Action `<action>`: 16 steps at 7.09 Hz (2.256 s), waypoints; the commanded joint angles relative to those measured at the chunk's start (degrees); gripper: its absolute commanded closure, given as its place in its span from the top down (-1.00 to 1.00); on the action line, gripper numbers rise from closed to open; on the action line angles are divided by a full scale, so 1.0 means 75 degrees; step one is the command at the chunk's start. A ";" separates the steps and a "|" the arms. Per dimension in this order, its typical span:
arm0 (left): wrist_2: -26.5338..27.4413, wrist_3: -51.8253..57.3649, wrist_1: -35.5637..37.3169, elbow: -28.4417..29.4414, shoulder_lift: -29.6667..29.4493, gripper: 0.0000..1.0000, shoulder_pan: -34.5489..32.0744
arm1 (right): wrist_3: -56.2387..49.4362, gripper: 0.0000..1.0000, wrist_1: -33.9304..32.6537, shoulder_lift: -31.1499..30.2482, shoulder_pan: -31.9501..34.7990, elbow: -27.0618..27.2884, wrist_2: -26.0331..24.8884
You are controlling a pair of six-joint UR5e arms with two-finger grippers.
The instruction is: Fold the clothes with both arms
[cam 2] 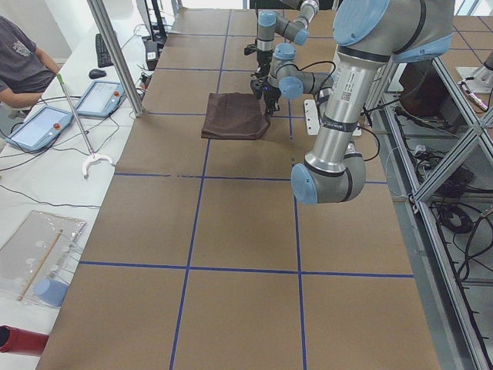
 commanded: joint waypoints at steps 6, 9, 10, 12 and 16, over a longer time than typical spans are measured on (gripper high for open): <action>-0.0204 0.2116 -0.3434 0.5682 -0.2246 0.99 -0.2571 | -0.0549 0.99 0.1121 0.2198 0.2081 -0.4294 0.1183; -0.0529 0.3436 -0.3578 0.6091 -0.2169 1.00 -0.3068 | -0.1219 1.00 0.1065 0.2316 0.2903 -0.4557 0.2339; -0.1019 0.3460 -0.3590 0.6010 -0.2122 1.00 -0.3219 | -0.1219 1.00 0.1041 0.2294 0.2940 -0.4336 0.2449; -0.2143 0.4950 -0.3531 0.4984 -0.1225 1.00 -0.4070 | -0.1637 1.00 0.0762 0.2084 0.3313 -0.3751 0.2474; -0.3308 1.0426 -0.3217 0.4145 0.1037 1.00 -0.6998 | -0.8505 1.00 -0.1677 0.0230 0.5382 -0.2438 0.2496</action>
